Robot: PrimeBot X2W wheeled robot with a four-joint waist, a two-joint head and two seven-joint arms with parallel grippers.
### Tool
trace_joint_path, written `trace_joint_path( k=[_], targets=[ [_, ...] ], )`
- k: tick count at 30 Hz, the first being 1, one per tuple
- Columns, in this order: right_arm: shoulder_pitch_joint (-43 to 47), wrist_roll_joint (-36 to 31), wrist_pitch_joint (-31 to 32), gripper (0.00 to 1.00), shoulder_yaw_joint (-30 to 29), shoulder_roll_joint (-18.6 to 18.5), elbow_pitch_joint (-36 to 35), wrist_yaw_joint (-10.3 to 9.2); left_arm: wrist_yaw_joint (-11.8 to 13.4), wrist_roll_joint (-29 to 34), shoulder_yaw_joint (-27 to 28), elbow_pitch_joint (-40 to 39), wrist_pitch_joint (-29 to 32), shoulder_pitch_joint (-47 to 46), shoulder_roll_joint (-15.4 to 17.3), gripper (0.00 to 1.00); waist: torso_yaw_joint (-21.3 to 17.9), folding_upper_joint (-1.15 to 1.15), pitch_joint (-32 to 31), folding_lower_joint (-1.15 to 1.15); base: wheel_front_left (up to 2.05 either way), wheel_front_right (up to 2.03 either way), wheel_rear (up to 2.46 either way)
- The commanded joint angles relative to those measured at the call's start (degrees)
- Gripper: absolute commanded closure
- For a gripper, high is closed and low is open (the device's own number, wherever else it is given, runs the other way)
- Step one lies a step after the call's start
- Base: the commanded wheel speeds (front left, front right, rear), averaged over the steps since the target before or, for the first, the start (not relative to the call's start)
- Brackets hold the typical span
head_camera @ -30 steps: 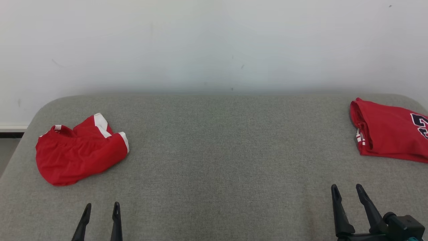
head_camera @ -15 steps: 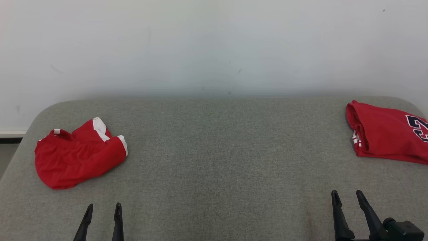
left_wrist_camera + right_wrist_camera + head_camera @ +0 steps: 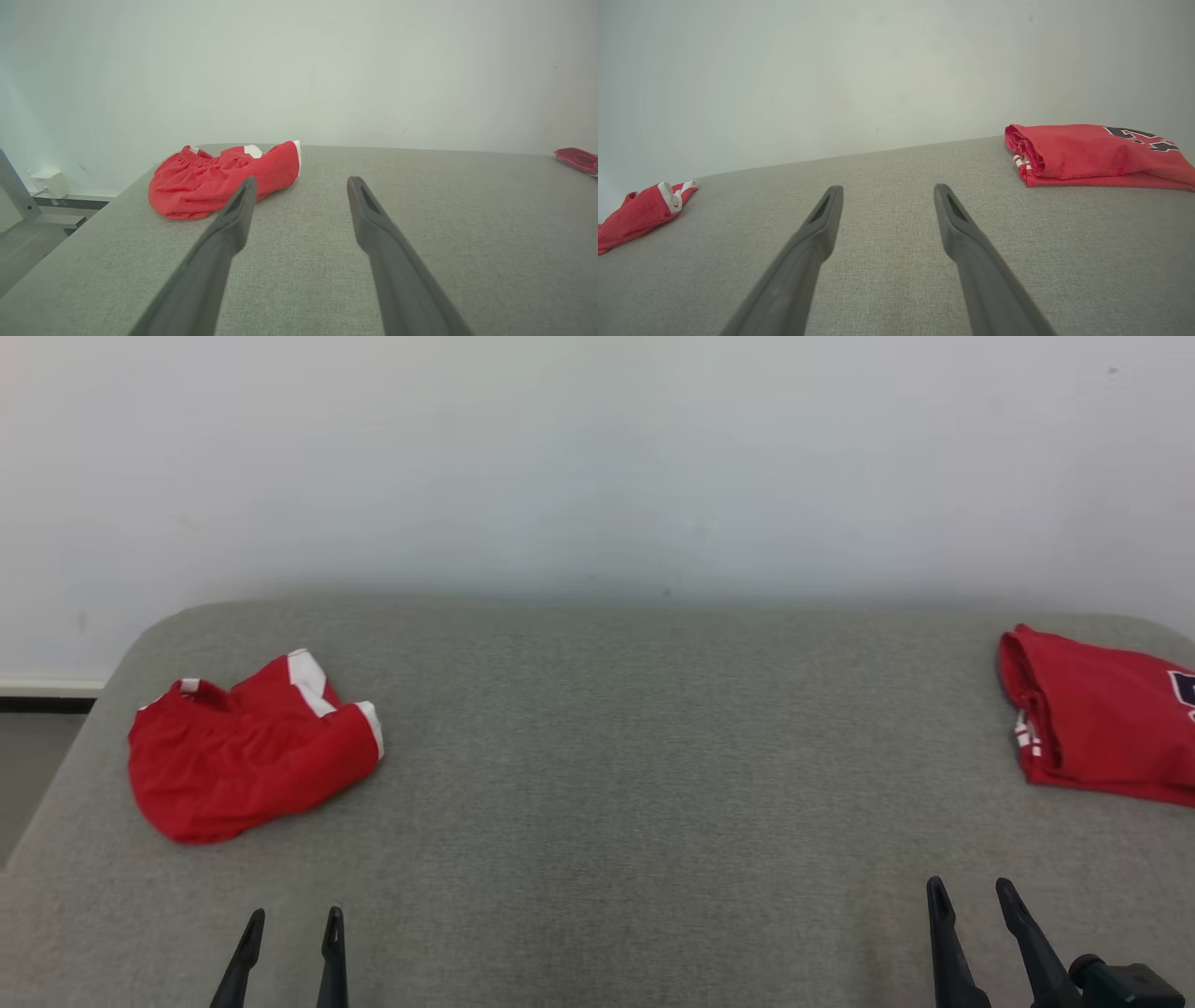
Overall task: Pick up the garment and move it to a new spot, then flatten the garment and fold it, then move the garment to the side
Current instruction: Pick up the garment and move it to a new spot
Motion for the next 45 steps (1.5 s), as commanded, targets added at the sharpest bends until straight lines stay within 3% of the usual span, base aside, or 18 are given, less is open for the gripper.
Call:
trace_joint_path(
  k=[1,11,22,33,45],
  targets=[
    [0.55,0.4,-0.45,0.0,-0.02,0.22,0.21,-0.17,-0.02,0.13,0.06,0.38,-0.18,-0.17,0.48,0.0,2.54,0.0,0.0,0.0,0.0,0.0,0.0],
    [0.13,0.6,-1.24,0.0,0.67,0.97,1.7,-0.17,0.59,-0.48,1.47,1.89,-0.18,0.98,1.62,0.0,14.25,0.0,0.12,0.0,0.0,0.0,0.0],
    [-0.66,1.08,-1.45,0.0,1.47,1.31,2.97,-0.17,1.24,-1.26,3.89,2.58,-0.18,0.63,2.72,0.0,22.51,0.0,0.12,0.0,0.0,0.0,0.0],
    [-1.64,1.05,-1.66,0.0,2.34,1.46,4.08,-0.17,2.0,-1.27,5.16,1.41,-0.17,1.4,2.84,0.0,25.34,0.0,0.38,0.0,0.0,0.0,0.0],
    [-2.93,0.67,-1.42,0.0,1.95,0.91,3.94,-0.17,1.96,-1.94,5.26,2.05,-0.17,-1.59,3.67,0.0,23.61,0.0,2.02,0.0,0.0,0.0,0.0]
  ],
)
